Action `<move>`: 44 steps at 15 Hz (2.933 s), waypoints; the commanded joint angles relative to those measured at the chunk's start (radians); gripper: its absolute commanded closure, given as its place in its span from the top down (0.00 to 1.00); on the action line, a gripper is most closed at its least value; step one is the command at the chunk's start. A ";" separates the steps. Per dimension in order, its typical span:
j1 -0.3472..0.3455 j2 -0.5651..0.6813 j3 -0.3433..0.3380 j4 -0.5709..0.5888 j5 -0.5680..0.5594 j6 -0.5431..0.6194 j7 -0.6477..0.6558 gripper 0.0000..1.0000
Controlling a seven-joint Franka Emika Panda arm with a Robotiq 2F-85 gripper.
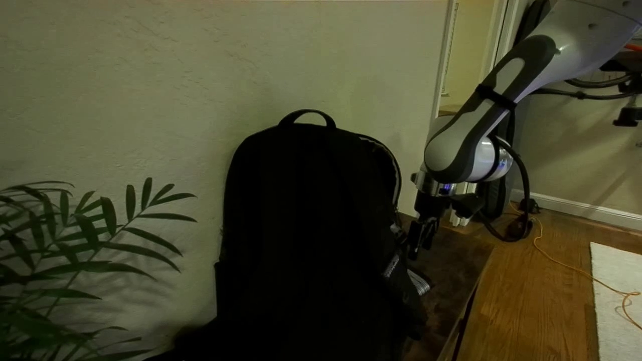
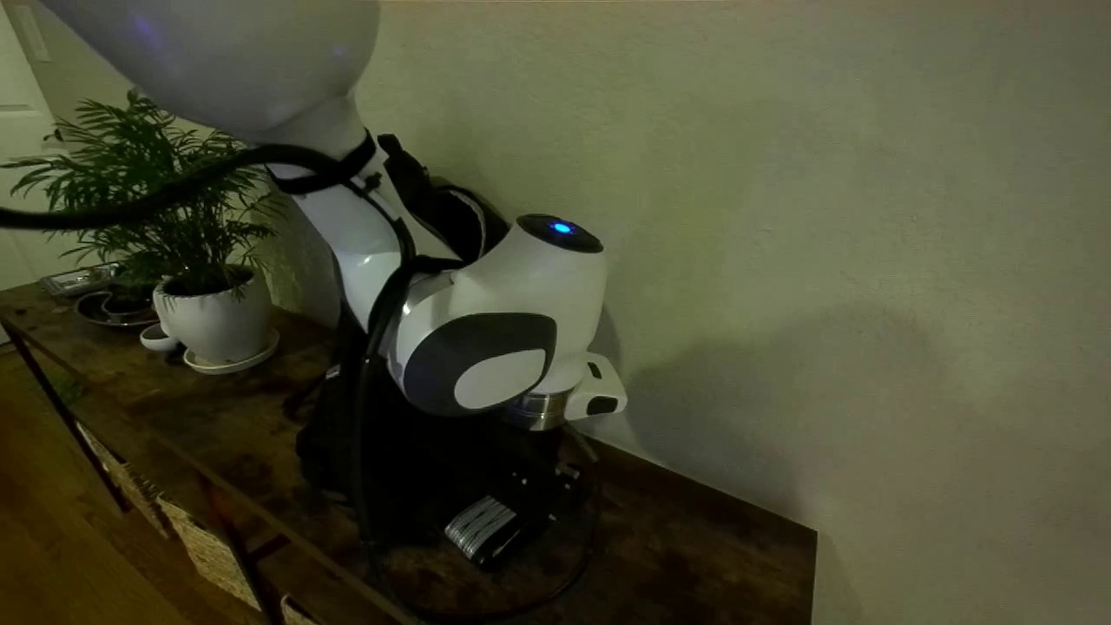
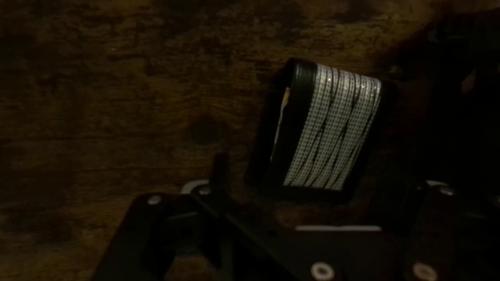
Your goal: Pick up the wallet and put it in the bag
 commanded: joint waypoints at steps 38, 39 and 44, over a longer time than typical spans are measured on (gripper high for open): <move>-0.083 0.212 0.091 0.226 0.115 -0.240 -0.177 1.00; -0.082 0.212 0.092 0.225 0.115 -0.242 -0.180 1.00; -0.081 0.212 0.089 0.227 0.118 -0.244 -0.184 0.60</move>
